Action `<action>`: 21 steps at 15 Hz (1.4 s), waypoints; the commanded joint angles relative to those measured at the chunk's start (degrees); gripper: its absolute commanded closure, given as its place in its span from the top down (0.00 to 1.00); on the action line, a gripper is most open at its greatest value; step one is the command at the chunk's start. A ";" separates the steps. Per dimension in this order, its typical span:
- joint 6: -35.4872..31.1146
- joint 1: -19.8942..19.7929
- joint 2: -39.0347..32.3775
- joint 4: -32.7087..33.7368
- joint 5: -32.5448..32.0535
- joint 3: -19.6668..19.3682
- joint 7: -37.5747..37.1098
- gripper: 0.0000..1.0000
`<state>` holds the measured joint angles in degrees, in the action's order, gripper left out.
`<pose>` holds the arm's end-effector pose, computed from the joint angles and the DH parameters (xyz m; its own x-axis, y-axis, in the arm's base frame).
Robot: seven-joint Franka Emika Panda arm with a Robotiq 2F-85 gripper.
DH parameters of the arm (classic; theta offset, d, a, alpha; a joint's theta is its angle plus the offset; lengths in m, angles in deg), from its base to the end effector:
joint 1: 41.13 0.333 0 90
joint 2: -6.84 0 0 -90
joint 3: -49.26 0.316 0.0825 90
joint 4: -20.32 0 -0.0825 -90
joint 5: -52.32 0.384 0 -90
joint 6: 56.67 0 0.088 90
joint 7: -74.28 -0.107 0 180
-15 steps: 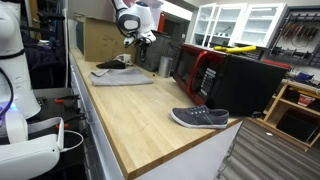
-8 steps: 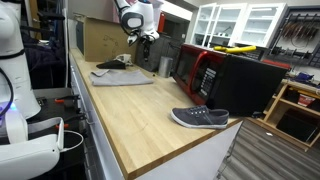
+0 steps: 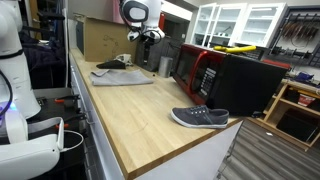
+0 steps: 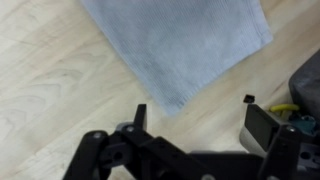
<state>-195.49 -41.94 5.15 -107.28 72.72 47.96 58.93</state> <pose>0.5456 -0.0186 0.3764 0.8447 -0.5325 0.0534 -0.4964 -0.8169 -0.2938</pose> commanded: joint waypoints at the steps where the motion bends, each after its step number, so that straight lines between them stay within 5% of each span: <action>1: 8.00 -1.84 1.94 -2.50 -1.12 -1.26 11.11 1.00; 3: 9.70 -2.50 0.78 -2.85 -3.00 -1.89 16.51 1.00; 11: 9.03 -2.74 -1.54 -2.33 -3.43 -2.02 14.13 1.00; 21: 9.45 -2.67 -12.62 6.97 -2.94 -0.16 16.40 1.00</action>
<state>-187.47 -44.42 -4.41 -104.65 69.78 47.15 74.11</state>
